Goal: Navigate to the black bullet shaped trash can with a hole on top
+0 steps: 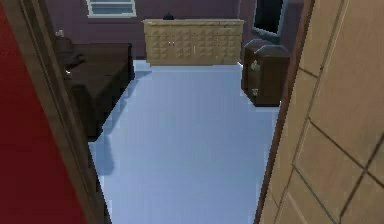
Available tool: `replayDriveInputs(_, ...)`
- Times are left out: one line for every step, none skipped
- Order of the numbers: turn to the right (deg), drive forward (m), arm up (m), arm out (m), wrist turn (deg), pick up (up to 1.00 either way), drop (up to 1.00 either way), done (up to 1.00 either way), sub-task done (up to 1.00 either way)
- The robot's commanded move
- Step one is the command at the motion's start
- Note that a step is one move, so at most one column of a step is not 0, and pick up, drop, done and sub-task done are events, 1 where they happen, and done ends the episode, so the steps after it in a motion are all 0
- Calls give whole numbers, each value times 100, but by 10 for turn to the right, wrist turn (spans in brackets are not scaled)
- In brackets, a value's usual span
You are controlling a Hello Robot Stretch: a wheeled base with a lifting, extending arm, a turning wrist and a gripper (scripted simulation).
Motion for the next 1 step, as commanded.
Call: replayDriveInputs(0, 60, 0, 0, 0, 0, 0, 0, 0)
